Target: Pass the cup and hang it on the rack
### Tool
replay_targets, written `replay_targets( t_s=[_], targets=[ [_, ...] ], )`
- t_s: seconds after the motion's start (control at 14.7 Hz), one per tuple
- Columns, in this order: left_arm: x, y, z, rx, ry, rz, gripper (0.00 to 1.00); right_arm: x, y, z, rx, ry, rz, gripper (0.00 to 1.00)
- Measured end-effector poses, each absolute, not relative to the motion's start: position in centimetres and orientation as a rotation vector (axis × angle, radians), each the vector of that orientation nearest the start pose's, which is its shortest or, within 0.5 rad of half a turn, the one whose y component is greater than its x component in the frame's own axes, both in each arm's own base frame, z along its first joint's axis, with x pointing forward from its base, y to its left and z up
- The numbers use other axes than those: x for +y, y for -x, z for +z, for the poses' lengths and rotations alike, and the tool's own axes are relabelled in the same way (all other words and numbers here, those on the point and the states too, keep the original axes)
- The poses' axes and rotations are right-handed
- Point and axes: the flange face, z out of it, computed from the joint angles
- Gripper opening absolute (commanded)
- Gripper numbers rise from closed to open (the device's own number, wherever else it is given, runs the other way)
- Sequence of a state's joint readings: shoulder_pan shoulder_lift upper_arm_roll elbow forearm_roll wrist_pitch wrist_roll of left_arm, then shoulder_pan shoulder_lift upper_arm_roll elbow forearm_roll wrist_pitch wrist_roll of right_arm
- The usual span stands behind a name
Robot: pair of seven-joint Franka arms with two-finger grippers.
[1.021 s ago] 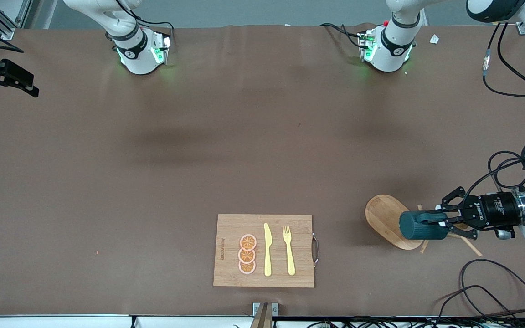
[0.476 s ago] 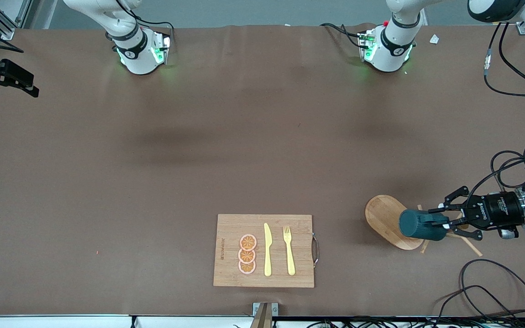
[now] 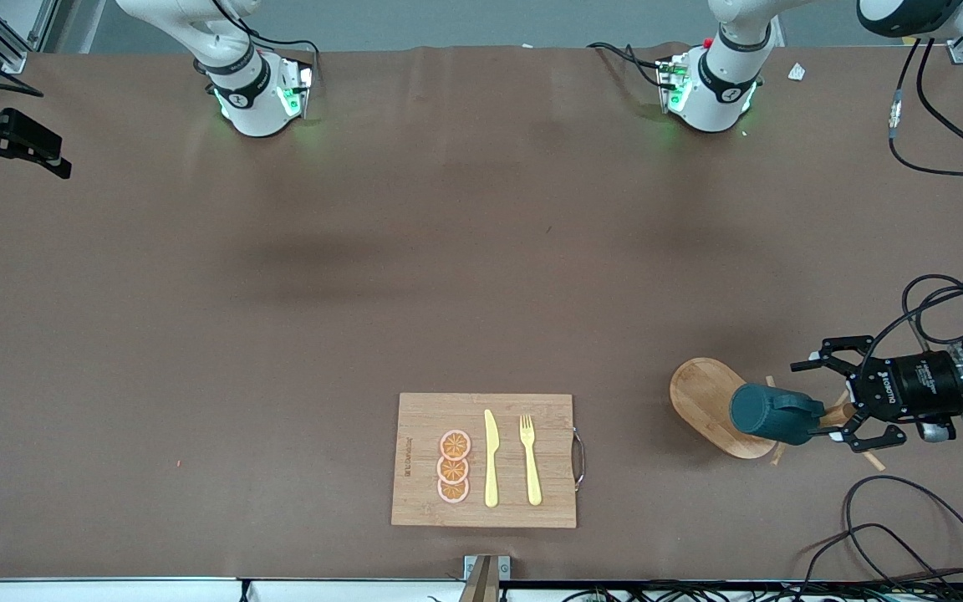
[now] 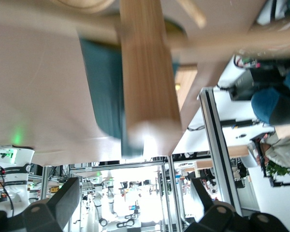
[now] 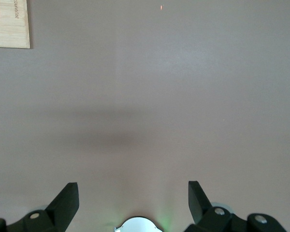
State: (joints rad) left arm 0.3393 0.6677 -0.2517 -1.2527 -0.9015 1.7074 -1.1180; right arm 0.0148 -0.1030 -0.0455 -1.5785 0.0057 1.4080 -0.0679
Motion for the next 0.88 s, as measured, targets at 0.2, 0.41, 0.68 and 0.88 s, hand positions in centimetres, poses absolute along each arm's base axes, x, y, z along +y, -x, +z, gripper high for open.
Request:
replay_targets(
  t_s=[0.2,0.41,0.68,0.88],
  targets=[
    [1.6,-71.5,46.4,1.422,-1.74,-0.744,1.0,-1.6,-50.4,66.2,-0.06,3.126,0.105,1.0],
    [-1.6,-69.7,52.0,1.376,-1.919,-0.627,1.0,-1.7,-50.4,66.2,-0.059,3.126,0.106,1.0],
    [-7.5,-66.6,58.0,1.227,-2.254,-0.401,1.0,-1.7,-50.4,66.2,-0.061,3.126,0.106,1.0],
    [-11.7,-63.8,59.9,1.06,-2.564,-0.271,1.0,-1.7,-50.4,66.2,-0.061,3.126,0.107,1.0]
  ],
)
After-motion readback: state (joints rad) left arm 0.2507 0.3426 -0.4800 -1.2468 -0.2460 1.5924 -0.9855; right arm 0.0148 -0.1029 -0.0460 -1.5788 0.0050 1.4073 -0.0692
